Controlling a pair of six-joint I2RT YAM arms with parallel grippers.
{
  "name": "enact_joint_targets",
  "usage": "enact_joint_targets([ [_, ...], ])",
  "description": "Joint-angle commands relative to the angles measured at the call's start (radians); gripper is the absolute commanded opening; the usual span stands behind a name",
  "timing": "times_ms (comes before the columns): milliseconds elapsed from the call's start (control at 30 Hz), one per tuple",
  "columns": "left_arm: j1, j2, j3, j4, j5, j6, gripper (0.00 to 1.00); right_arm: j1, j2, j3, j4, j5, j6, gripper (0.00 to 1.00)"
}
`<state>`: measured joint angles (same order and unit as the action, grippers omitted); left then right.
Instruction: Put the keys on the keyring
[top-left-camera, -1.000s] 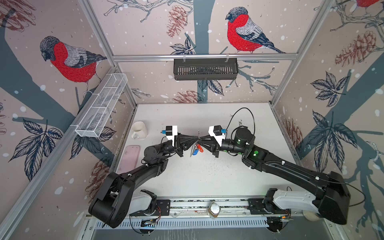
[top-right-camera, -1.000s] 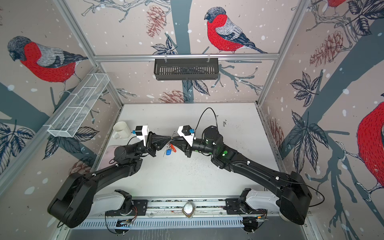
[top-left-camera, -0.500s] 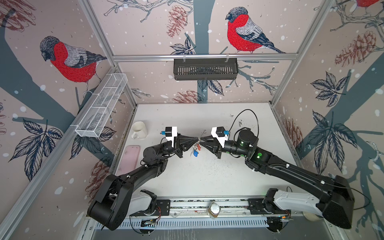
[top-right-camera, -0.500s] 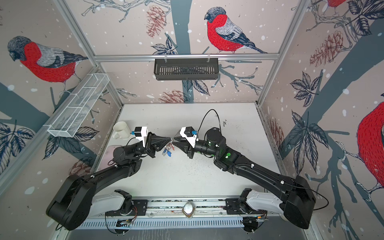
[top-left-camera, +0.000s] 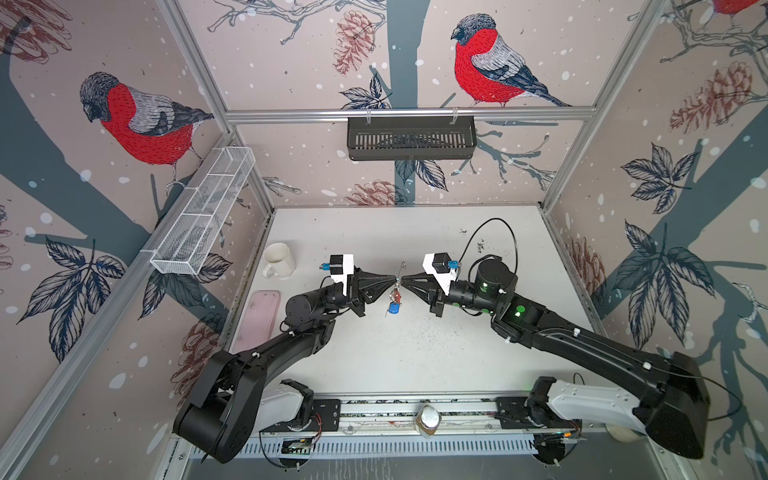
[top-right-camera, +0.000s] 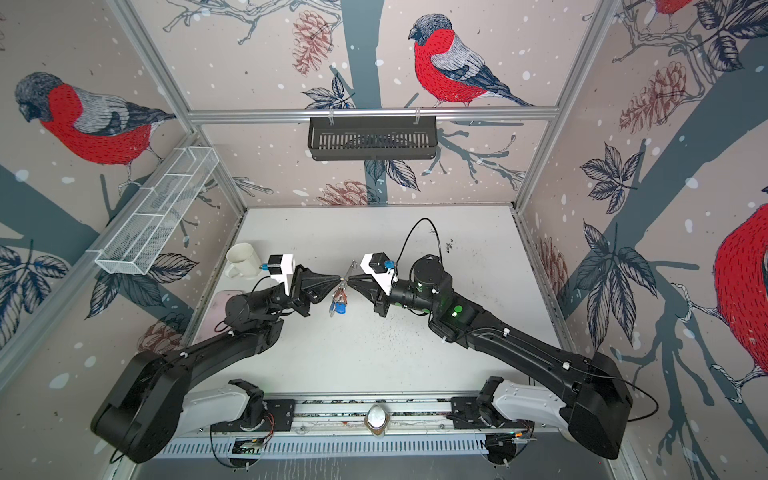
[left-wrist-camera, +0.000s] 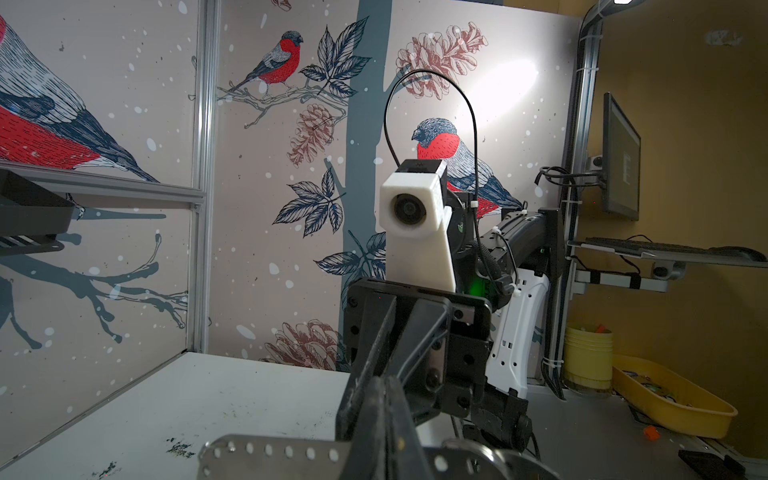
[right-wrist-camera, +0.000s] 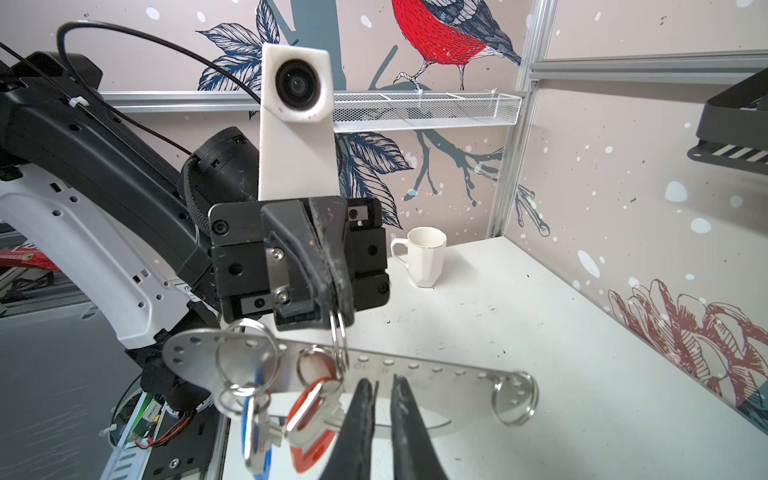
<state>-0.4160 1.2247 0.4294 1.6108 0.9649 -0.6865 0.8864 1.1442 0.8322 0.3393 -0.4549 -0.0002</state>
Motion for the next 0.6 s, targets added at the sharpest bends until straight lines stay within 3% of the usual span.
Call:
enact_joint_targets([
  [0,-0.001,-0.005,-0.001,0.193,0.002,0.008,0.00,0.003,0.006,0.007,0.028,-0.041,0.002,0.13],
  [267,0.000,-0.005,-0.004,0.193,0.002,0.009,0.00,0.005,0.004,0.002,0.036,-0.073,0.002,0.20],
  [567,0.000,-0.007,-0.006,0.193,0.002,0.008,0.00,0.006,0.002,0.004,0.051,-0.068,0.004,0.20],
])
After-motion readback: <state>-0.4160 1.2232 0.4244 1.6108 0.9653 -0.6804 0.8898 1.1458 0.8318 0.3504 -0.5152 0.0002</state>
